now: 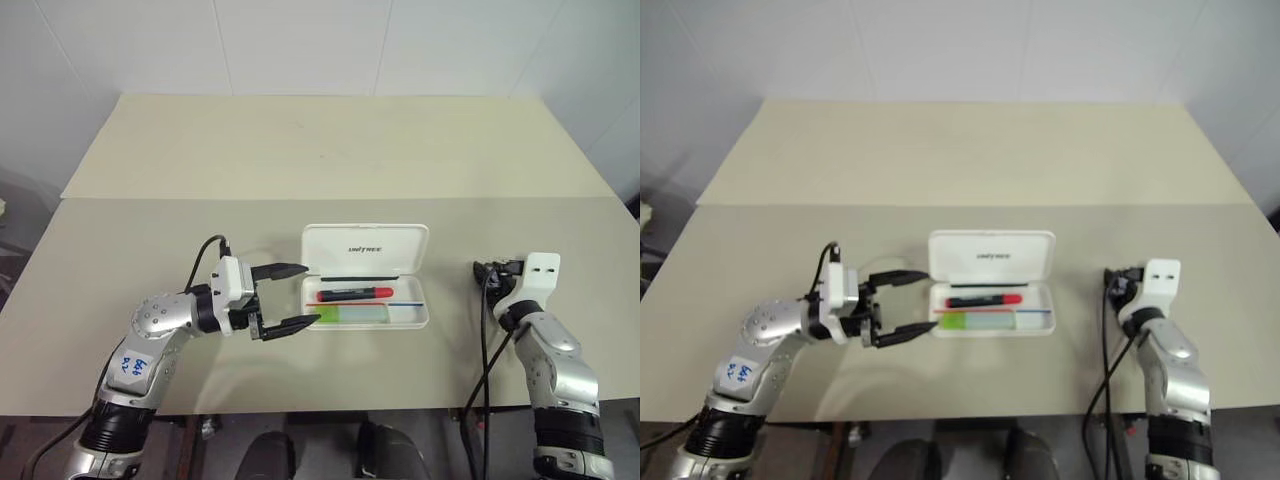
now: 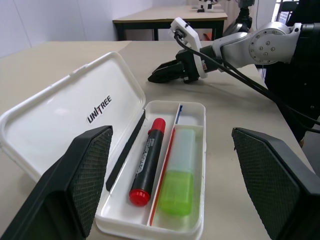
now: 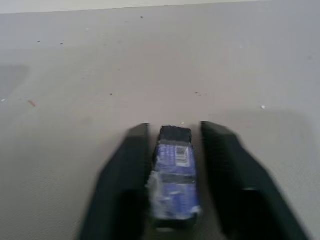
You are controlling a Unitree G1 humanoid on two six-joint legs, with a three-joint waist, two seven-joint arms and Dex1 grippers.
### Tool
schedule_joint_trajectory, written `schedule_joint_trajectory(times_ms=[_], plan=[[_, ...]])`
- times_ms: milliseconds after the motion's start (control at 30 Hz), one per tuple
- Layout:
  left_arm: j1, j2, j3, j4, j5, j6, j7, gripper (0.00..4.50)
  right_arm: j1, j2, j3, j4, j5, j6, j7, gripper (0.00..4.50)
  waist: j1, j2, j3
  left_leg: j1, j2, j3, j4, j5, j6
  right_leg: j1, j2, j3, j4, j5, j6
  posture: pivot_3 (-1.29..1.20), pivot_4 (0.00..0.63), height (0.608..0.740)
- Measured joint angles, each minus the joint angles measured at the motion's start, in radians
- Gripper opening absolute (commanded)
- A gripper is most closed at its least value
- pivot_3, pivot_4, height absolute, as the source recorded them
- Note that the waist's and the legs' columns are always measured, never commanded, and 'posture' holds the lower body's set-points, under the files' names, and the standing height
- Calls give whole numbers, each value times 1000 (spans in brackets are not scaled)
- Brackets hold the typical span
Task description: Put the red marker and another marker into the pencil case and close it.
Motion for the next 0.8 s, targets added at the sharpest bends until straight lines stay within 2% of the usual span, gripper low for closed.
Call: schedule_joint_trajectory(times_ms=[33,267,400,467,600,700,800], plan=[[-3,0,0,0,0,0,0,4071,0,3,0,-6,0,7,-3,433,0,0,0,0,0,0,0,0,0,0,0,0,0,0,0,0,150,740],[-5,0,0,3,0,2,0,4071,-53,9,-14,-36,52,146,-20,432,-7,0,0,0,1,1,0,0,0,0,0,0,0,0,0,0,150,740],[-15,-3,0,4,-2,2,-1,4071,-120,-2,-7,-84,155,236,66,432,-22,2,1,0,1,0,0,0,0,-1,0,0,0,0,0,0,150,740],[-19,-6,0,4,-6,2,0,4071,-140,-43,-8,-106,197,278,113,432,-21,2,1,0,1,0,-1,0,0,-1,0,0,0,0,0,0,150,740],[-17,-8,2,3,-12,2,1,4071,-123,-156,50,-120,205,266,305,432,-13,2,1,-2,0,0,-1,-1,2,-2,0,0,0,0,0,0,150,740],[5,-10,2,-2,-17,2,4,4071,-79,-249,144,-135,178,180,517,432,-14,2,1,-2,0,1,-2,-3,3,-2,0,-1,-2,0,0,0,150,740],[23,-10,2,-6,-21,2,6,4071,-61,-292,204,-135,160,104,673,432,-15,2,1,-2,0,2,-2,-3,3,-2,0,-1,-3,0,0,0,150,740]])
